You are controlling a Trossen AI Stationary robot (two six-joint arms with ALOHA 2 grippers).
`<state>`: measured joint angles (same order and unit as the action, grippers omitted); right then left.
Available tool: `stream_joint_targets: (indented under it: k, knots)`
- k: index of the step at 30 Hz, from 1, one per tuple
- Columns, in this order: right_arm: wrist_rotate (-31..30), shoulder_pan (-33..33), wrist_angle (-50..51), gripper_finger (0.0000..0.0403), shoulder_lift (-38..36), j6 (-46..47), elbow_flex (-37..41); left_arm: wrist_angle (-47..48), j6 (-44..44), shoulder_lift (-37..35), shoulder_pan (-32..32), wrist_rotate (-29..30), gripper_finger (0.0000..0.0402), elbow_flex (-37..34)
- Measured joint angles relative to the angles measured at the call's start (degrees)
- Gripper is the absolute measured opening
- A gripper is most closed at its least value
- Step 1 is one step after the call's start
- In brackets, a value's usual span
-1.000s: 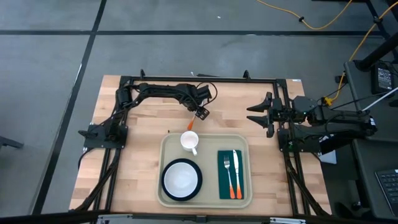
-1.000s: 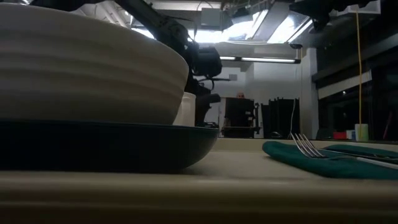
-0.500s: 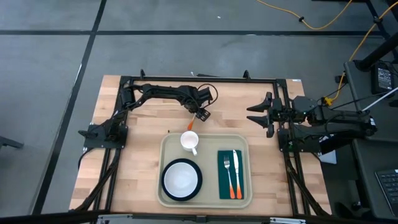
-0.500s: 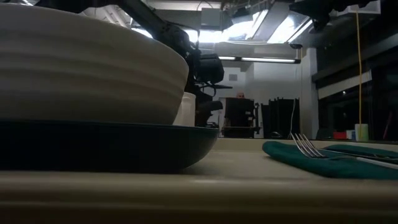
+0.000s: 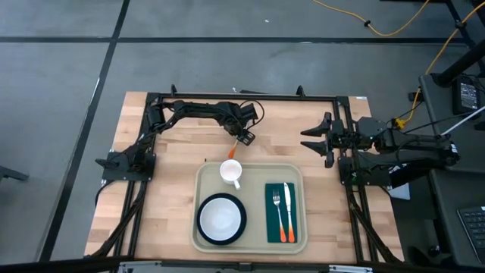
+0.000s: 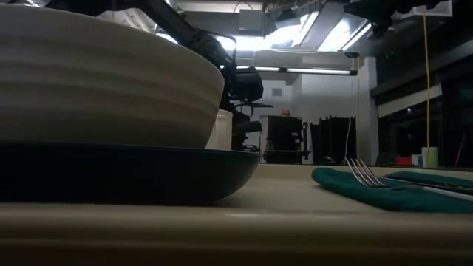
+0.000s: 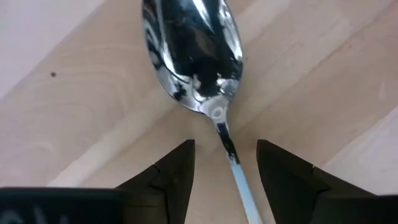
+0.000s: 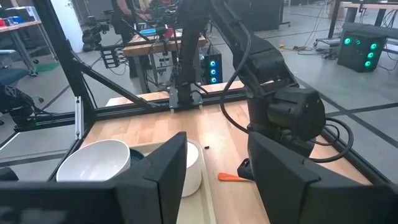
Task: Set up tray
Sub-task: Put the orange spoon on the dark green napkin to the left of the orange fork
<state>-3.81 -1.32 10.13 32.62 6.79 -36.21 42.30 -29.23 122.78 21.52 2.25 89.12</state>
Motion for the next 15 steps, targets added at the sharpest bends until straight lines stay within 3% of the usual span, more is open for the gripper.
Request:
stream_joint_targets:
  k: [15]
  knots:
    - [0.0, 0.0, -0.04, 0.0177, 0.0, -1.02, 0.0, 1.14, 0.0, 0.74, -0.08, -0.45, 0.0125, 0.19]
